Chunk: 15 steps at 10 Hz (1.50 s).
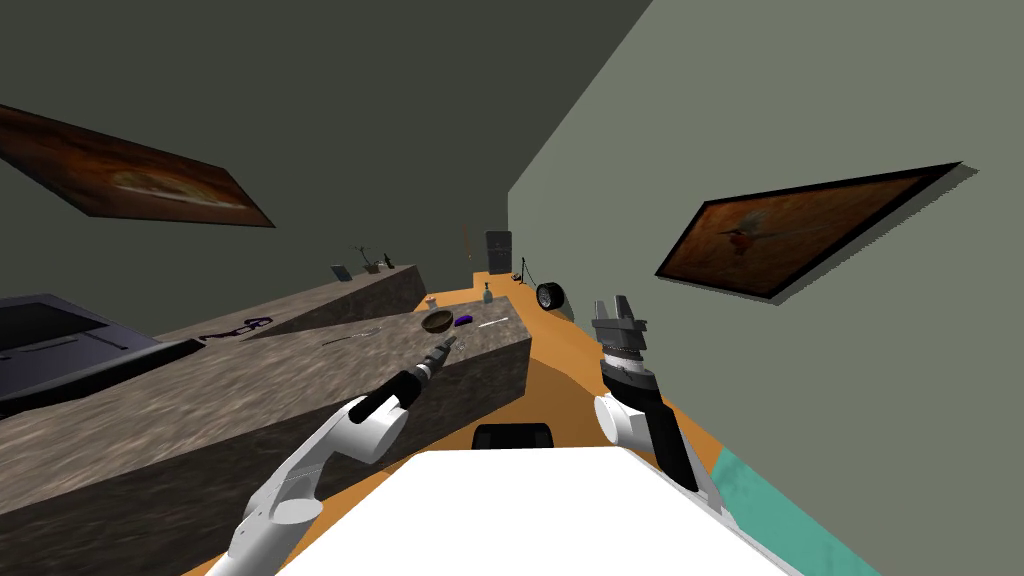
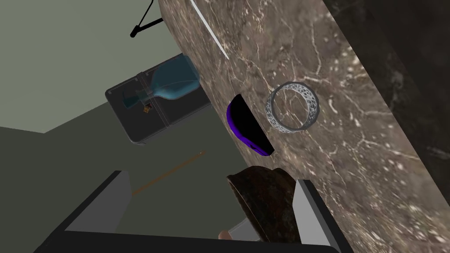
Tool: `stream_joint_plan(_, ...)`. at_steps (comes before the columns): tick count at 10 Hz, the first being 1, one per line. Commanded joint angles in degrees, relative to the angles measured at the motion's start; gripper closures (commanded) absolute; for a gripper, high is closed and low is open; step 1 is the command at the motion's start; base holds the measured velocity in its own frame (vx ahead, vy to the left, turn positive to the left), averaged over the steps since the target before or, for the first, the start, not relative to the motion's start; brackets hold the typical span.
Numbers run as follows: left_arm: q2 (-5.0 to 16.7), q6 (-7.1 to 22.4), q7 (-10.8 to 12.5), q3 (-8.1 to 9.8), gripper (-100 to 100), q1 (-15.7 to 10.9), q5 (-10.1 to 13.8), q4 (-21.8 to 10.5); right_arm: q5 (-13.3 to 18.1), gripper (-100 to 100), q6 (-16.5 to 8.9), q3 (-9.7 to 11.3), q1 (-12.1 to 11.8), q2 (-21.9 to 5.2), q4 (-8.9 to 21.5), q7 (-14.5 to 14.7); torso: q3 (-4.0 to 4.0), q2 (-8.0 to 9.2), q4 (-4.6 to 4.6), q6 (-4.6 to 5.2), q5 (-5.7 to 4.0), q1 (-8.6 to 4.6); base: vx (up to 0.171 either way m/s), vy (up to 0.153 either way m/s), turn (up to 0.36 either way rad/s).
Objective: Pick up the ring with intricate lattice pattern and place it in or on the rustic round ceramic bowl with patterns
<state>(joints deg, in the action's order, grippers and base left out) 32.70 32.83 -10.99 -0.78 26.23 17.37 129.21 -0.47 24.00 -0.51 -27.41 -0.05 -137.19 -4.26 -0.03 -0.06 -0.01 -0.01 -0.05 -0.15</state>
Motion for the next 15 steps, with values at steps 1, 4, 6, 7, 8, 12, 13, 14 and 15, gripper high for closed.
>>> stream_joint_plan(1,1.7,2.9,-0.3,0.25,-100,-0.5,0.9,-0.6,0.0,0,0.0,0.0,0.0,0.0,0.0,0.0,0.00,0.00,0.00,0.00,0.00,0.00,0.024,-0.049,-0.077)
stream_joint_plan(4,3.2,7.6,-0.5,0.54,-100,-0.7,1.7,-1.1,0.0,0,0.0,0.0,0.0,0.0,0.0,0.0,-0.02,-0.04,-0.01,0.01,0.01,0.01,0.025,-0.045,-0.039)
stream_joint_plan(6,4.6,10.4,-0.6,0.85,-100,-1.0,2.5,-1.6,0.0,0,0.0,0.0,0.0,0.0,0.0,0.0,-0.03,-0.06,-0.01,0.01,-0.01,-0.04,0.032,-0.053,-0.059)
stream_joint_plan(7,6.0,12.3,-0.7,1.18,-100,-1.2,3.1,-2.2,0.0,0,0.0,0.0,0.0,0.0,0.0,0.0,-0.03,-0.05,-0.01,-0.01,0.00,-0.01,0.033,-0.058,-0.080)
stream_joint_plan(8,6.0,13.1,-0.7,1.18,-100,-1.2,3.1,-2.2,0.0,0,0.0,0.0,0.0,0.0,0.0,0.0,-0.03,-0.06,-0.01,0.01,-0.01,-0.04,0.032,-0.042,-0.030)
stream_joint_plan(12,8.7,18.2,-0.8,1.87,-100,-1.7,4.3,-3.3,0.0,0,0.0,0.0,0.0,0.0,0.0,0.0,-0.04,-0.07,-0.01,0.00,0.01,0.04,0.036,-0.035,-0.056)
stream_joint_plan(13,9.9,20.2,-0.8,2.24,-100,-2.0,4.7,-3.9,0.0,0,0.0,0.0,0.0,0.0,0.0,0.0,-0.03,-0.06,-0.01,-0.01,0.01,0.06,0.036,-0.037,-0.066)
stream_joint_plan(14,9.9,20.6,-0.8,2.24,-100,-2.0,4.7,-3.9,0.0,0,0.0,0.0,0.0,0.0,0.0,0.0,-0.03,-0.06,-0.01,0.00,0.01,0.04,0.029,-0.029,-0.035)
stream_joint_plan(15,11.0,22.6,-0.8,2.61,-100,-2.2,5.2,-4.5,0.0,0,0.0,0.0,0.0,0.0,0.0,0.0,-0.02,-0.04,-0.01,-0.01,0.01,0.06,0.028,-0.039,-0.079)
